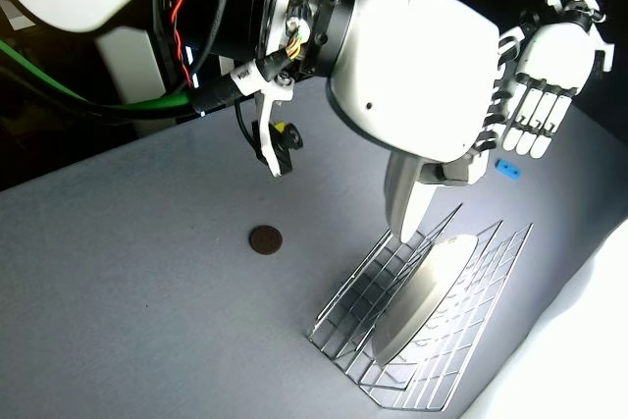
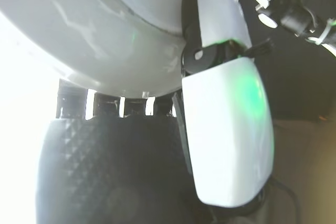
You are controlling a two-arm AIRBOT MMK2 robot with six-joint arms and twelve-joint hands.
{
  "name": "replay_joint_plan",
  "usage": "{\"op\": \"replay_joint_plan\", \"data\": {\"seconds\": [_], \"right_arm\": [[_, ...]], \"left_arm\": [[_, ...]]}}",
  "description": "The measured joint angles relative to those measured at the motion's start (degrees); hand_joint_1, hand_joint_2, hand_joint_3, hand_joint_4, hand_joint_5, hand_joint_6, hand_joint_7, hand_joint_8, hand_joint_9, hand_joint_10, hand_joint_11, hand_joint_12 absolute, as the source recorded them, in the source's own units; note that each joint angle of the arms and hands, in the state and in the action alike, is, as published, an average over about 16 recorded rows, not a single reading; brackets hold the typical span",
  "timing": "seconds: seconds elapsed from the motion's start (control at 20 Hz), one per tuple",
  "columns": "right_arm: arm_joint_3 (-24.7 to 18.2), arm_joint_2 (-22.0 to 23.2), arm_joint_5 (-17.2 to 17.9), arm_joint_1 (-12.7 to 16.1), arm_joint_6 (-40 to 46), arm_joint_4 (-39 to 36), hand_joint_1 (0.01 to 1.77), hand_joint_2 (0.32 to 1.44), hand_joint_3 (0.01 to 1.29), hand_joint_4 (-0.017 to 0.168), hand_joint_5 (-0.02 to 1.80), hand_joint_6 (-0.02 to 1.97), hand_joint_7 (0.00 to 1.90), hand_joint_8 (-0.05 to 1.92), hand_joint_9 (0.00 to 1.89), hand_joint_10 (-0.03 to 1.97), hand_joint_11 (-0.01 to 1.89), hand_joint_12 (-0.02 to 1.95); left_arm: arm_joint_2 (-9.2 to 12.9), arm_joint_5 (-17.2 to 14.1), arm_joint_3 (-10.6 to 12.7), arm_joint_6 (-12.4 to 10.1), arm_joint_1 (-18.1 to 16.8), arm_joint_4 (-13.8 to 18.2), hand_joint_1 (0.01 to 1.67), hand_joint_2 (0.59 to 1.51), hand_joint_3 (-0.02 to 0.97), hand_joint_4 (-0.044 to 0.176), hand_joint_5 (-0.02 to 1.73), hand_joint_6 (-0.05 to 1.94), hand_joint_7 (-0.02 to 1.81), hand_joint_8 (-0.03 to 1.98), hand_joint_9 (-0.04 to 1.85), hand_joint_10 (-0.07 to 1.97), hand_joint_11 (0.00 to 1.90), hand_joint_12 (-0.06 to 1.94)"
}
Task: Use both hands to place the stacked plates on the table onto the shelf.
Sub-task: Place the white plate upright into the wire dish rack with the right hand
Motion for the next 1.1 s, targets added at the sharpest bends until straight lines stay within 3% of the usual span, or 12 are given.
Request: {"op": "replay_joint_plan", "data": {"seconds": [0.35, 0.7, 1.1], "right_arm": [[1.4, -0.3, 2.2, -0.7, 13.2, -12.2, 1.30, 0.99, 0.01, 0.011, 0.97, 0.96, 1.07, 0.83, 1.17, 0.37, 0.90, 1.05], [2.0, -0.5, 3.2, -1.9, 16.9, -15.8, 1.33, 0.99, 0.01, 0.006, 0.96, 0.99, 1.05, 0.84, 1.10, 0.64, 0.90, 1.06], [3.1, -0.9, 6.2, -3.6, 22.2, -20.7, 1.37, 0.99, 0.01, -0.004, 0.92, 1.05, 1.02, 0.87, 0.98, 1.10, 0.89, 1.09]], "left_arm": [[0.1, -0.1, -0.8, -0.2, -0.1, 0.2, 0.02, 1.045, 0.019, 0.003, 0.06, 0.02, 0.02, -0.01, 0.02, 0.01, 0.02, 0.01], [0.6, 0.7, -2.7, -0.3, -0.9, 1.2, 0.01, 1.051, 0.019, 0.003, 0.06, 0.02, 0.02, -0.01, 0.02, 0.01, 0.02, 0.01], [1.5, 2.0, -5.3, -0.4, -1.9, 2.6, 0.01, 1.061, 0.019, 0.003, 0.07, 0.02, 0.02, -0.01, 0.02, 0.01, 0.02, 0.01]]}}
